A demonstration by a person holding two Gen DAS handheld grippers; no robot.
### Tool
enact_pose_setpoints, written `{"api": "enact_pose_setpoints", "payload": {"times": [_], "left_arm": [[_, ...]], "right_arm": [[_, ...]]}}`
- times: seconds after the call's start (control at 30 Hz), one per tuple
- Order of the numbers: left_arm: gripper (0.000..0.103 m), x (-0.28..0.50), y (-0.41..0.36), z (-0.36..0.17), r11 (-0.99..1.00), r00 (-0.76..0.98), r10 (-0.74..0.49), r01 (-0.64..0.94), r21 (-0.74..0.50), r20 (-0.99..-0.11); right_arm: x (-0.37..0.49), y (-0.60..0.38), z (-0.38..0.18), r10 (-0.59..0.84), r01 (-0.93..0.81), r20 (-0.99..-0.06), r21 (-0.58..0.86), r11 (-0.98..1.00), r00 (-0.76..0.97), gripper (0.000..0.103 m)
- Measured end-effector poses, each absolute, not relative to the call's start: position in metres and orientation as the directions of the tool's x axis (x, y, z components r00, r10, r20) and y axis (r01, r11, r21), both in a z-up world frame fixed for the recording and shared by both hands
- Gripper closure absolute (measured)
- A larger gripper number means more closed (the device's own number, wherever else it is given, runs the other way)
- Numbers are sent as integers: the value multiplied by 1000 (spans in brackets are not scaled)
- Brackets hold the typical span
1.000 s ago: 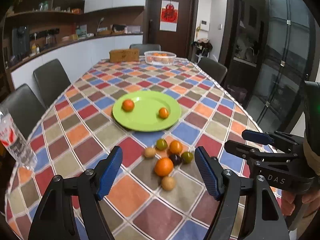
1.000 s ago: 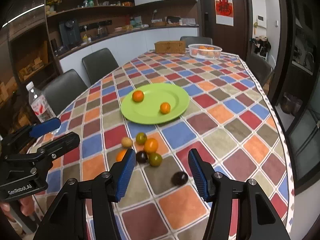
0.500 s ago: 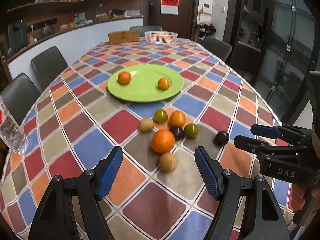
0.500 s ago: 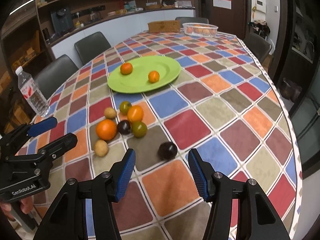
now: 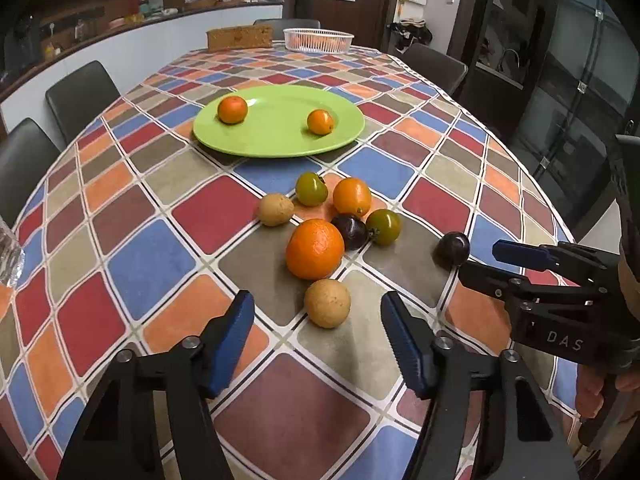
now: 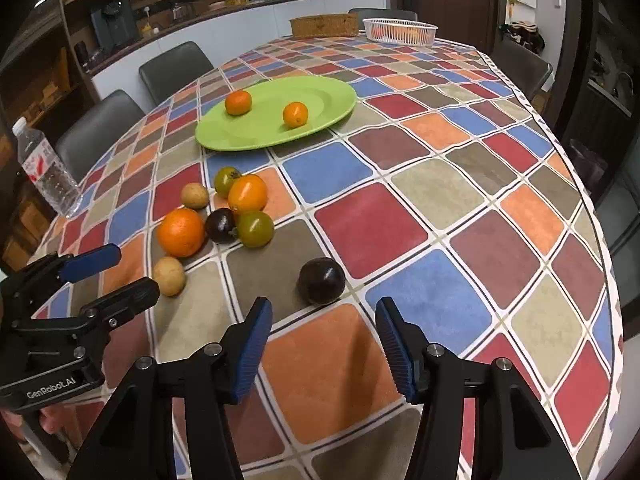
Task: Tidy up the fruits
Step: 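Move both open tools back to the fruit cluster, then grasp a brown round fruit with the left tool while the right tool grasps a dark plum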
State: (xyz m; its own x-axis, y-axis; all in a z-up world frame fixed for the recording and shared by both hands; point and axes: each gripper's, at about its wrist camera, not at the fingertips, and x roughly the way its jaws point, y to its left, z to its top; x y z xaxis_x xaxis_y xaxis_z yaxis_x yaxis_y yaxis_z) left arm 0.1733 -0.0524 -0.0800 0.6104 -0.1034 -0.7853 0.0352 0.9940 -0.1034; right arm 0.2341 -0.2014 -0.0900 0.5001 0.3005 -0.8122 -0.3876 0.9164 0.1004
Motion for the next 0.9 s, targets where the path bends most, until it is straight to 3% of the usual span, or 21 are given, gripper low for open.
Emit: {"api": "enact_pose_setpoints", "payload": {"times": [0.53,0.9], "left_arm": [[72,189,-55,-95,988,559,-149,54,-144,-815],[75,188,-54,-93,987,561,-159,62,-151,-812]], "right_arm": [[251,-195,-105,300,-397,-831,104,912,469,64],[254,-191,-104,300,-407,-831,99,908,468,75]]}}
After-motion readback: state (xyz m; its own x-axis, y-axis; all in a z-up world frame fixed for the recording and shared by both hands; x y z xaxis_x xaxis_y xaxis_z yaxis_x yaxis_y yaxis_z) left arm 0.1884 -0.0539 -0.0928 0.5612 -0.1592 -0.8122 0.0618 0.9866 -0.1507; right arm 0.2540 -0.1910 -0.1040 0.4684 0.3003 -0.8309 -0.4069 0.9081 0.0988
